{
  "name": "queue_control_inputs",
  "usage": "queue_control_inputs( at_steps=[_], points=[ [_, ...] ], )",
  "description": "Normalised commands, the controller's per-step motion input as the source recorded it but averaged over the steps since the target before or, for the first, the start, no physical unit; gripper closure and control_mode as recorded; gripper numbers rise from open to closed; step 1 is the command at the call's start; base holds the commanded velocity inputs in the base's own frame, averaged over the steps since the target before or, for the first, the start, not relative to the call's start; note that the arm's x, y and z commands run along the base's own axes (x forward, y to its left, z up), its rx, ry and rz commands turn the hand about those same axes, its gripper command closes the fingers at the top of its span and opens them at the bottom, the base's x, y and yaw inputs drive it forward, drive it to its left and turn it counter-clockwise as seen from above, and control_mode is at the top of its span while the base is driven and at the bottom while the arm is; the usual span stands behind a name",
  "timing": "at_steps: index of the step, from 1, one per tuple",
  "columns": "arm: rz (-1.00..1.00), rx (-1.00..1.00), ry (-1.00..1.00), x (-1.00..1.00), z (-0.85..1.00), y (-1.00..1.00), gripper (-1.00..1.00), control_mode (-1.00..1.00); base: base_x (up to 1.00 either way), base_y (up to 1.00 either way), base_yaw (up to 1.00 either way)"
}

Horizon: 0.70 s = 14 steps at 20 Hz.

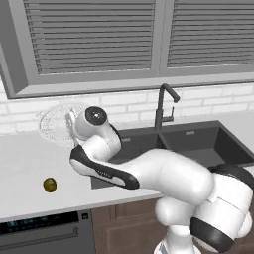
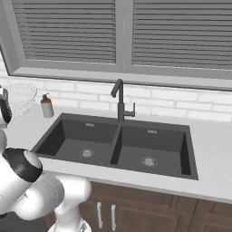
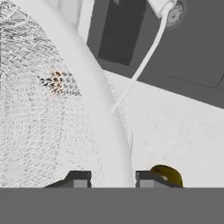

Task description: Put the colander in the sink, put the kiwi in the colander, and turn on the sink faucet and pour water over the colander.

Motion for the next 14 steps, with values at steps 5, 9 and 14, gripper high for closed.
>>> queue_control_inputs(
  at_steps=[5, 9, 14],
  points=[
    [-0.57, 0.12, 0.18, -0.60, 0.49, -0.96, 1.00, -1.00, 0.00, 0.00, 0.00],
    [-0.70, 0.12, 0.16, -0.31, 0.32, -0.78, 1.00, -1.00, 0.00, 0.00, 0.00],
    [-0.74, 0.09, 0.07, -0.03, 0.05, -0.49, 1.00, -1.00, 0.00, 0.00, 0.00]
  ],
)
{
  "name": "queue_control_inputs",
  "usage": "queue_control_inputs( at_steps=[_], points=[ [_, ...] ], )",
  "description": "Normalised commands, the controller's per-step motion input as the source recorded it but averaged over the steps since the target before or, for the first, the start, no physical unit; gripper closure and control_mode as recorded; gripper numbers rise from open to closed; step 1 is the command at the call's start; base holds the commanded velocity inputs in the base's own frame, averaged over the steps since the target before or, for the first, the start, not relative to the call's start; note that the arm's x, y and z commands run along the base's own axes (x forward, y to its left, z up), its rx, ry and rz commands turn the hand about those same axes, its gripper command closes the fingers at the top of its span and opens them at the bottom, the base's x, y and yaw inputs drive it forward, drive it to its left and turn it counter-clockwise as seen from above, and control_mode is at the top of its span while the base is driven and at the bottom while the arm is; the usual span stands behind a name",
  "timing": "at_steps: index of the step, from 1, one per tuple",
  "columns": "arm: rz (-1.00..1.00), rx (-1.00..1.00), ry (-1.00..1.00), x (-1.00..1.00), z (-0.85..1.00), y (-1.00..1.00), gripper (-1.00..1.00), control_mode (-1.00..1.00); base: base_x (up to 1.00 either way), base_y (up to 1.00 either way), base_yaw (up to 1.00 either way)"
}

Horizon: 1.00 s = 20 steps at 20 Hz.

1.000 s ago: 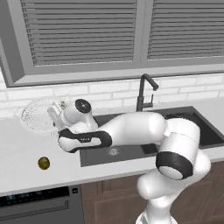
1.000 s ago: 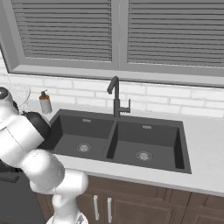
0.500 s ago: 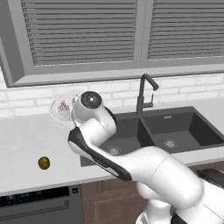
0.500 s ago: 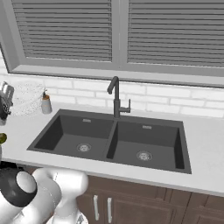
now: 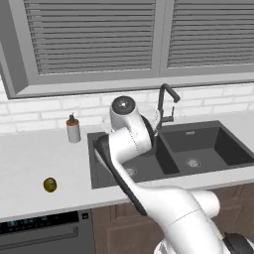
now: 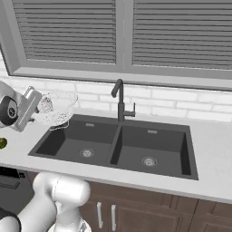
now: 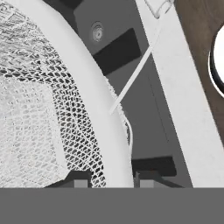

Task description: Put the colander in the sink, put the kiwi in the colander, and turn on the sink faucet and pour water over the colander.

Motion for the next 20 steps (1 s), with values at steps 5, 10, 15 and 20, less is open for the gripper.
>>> queue_control_inputs(
  at_steps=[5, 10, 15, 20],
  points=[
    [-0.47, 0.08, 0.11, 0.17, -0.11, -0.16, 1.00, -1.00, 0.00, 0.00, 0.00],
    [-0.25, 0.04, 0.10, 0.52, -0.30, -0.05, 1.00, -1.00, 0.00, 0.00, 0.00],
    [-0.27, 0.02, 0.03, 0.69, -0.56, 0.00, 1.00, -1.00, 0.00, 0.00, 0.00],
    [-0.09, 0.00, -0.01, 0.72, -0.77, 0.14, 1.00, -1.00, 0.00, 0.00, 0.00]
  ],
)
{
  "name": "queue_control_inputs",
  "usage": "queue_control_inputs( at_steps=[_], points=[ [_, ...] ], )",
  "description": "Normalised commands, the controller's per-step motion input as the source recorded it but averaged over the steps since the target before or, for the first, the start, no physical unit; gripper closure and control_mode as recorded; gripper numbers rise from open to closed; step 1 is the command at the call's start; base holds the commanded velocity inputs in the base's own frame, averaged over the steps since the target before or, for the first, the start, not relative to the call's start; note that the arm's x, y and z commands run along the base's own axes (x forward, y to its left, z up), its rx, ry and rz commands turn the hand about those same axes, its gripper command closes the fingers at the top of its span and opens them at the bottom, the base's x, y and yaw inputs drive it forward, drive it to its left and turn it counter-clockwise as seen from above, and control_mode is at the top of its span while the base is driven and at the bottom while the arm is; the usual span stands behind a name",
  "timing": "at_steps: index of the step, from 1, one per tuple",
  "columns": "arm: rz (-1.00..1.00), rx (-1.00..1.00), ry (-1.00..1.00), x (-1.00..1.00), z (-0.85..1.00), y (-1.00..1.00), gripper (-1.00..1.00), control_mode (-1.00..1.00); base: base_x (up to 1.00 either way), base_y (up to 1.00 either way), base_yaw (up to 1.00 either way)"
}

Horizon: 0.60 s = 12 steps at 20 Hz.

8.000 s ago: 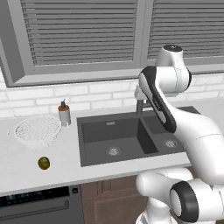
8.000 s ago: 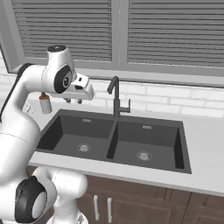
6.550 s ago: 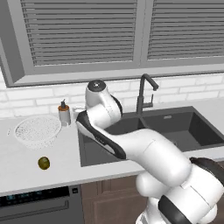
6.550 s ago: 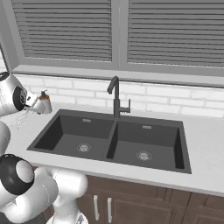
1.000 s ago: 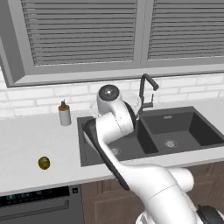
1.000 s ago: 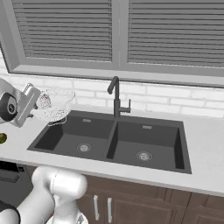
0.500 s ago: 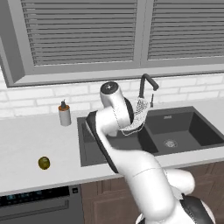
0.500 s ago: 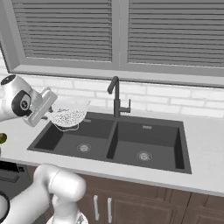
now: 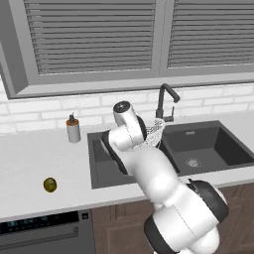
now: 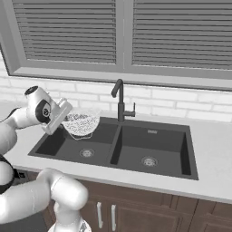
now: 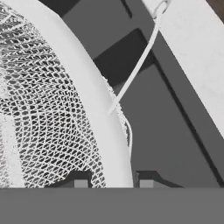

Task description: Put the colander in the sink, put the kiwi in the colander, and turn on the sink faucet and pour water over the colander.

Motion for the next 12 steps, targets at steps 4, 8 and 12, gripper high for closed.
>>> queue_control_inputs(
  at_steps=[4, 8, 12],
  points=[
    [-0.01, 0.00, -0.01, 0.42, -0.97, 0.07, 1.00, -1.00, 0.00, 0.00, 0.00],
    [0.00, 0.03, 0.00, 0.03, -0.98, 0.00, 1.00, -1.00, 0.00, 0.00, 0.00],
    [-0.04, 0.07, 0.04, 0.00, -0.42, 0.00, 1.00, -1.00, 0.00, 0.00, 0.00]
  ],
)
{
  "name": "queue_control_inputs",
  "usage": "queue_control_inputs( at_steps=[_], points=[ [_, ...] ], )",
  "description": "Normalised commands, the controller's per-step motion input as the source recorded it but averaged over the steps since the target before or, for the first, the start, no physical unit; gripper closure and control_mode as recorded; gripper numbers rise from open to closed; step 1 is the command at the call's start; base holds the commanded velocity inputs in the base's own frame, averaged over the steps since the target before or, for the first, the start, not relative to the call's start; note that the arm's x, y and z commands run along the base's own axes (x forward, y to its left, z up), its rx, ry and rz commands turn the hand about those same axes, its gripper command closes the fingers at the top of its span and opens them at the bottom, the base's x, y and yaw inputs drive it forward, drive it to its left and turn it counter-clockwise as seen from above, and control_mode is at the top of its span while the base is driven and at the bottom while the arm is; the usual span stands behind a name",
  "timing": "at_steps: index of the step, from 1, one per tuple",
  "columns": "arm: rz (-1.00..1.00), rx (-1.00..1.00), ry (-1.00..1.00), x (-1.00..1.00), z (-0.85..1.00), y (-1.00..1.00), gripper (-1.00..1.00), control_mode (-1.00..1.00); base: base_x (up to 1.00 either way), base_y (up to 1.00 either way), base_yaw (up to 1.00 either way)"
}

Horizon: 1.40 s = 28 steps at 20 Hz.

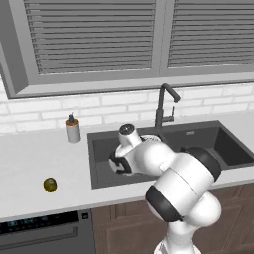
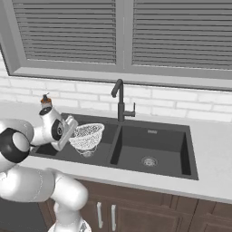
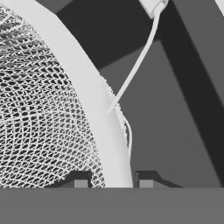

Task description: Put the colander in the sink, put the kiwi in the colander, and turn on the sink faucet and pour water over the colander.

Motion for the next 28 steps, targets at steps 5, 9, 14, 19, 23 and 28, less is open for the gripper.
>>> queue_control_inputs(
  at_steps=[5, 9, 14, 19, 23, 28],
  points=[
    [-0.06, 0.03, 0.08, 0.00, -0.03, 0.00, 1.00, -1.00, 0.00, 0.00, 0.00],
    [-0.09, 0.05, 0.15, 0.04, -0.16, 0.00, 1.00, -1.00, 0.00, 0.00, 0.00],
    [-0.15, 0.08, 0.14, 0.09, -0.20, 0.00, 1.00, -1.00, 0.00, 0.00, 0.00],
    [-0.10, 0.01, 0.00, 0.41, -0.16, 0.02, 1.00, -1.00, 0.00, 0.00, 0.00],
    [-0.02, 0.00, 0.00, 0.58, -0.06, 0.21, 1.00, -1.00, 0.00, 0.00, 0.00],
    [-0.01, 0.00, 0.01, 0.33, -0.14, 0.27, 1.00, -1.00, 0.00, 0.00, 0.00]
  ],
)
